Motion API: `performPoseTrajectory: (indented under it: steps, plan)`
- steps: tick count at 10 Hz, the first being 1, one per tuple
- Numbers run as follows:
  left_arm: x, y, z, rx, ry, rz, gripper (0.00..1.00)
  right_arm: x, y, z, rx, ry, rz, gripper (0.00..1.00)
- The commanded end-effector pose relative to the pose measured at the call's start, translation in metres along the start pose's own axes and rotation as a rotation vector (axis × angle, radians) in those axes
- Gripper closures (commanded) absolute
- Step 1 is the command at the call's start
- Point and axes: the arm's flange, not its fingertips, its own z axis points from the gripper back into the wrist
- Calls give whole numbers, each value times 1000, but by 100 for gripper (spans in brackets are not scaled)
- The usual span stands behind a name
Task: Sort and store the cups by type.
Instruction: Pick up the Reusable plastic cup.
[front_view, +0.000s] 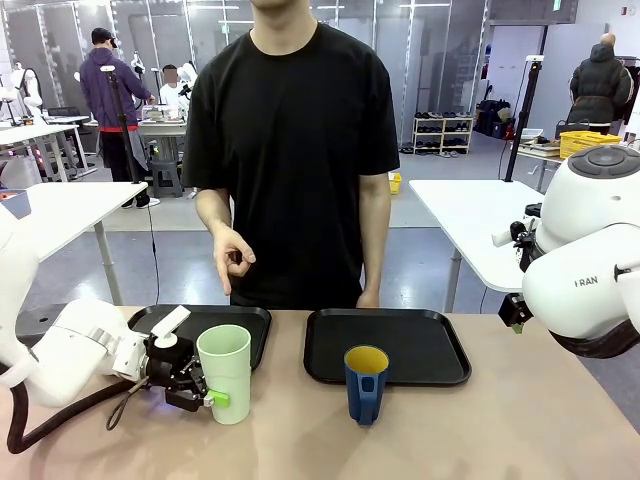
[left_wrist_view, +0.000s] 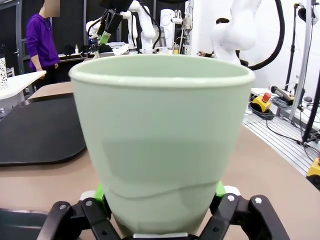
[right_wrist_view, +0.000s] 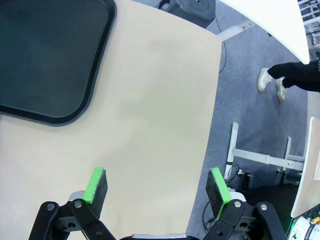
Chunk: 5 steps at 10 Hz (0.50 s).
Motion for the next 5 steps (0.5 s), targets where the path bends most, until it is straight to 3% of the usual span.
performPoseTrajectory:
  steps: [1, 2, 3, 5]
  plan:
    - [-4, 7, -1, 5, -16, -3, 39, 0, 0, -1, -1, 0, 0, 0]
    - [-4, 8, -2, 2, -12, -1, 40, 0, 0, -1, -1, 0, 0, 0]
    - [-2, 6, -4, -2, -7, 1, 59, 0, 0, -1, -1, 0, 0, 0]
    - [18, -10, 3, 5, -12, -11, 59, 0, 0, -1, -1, 0, 0, 0]
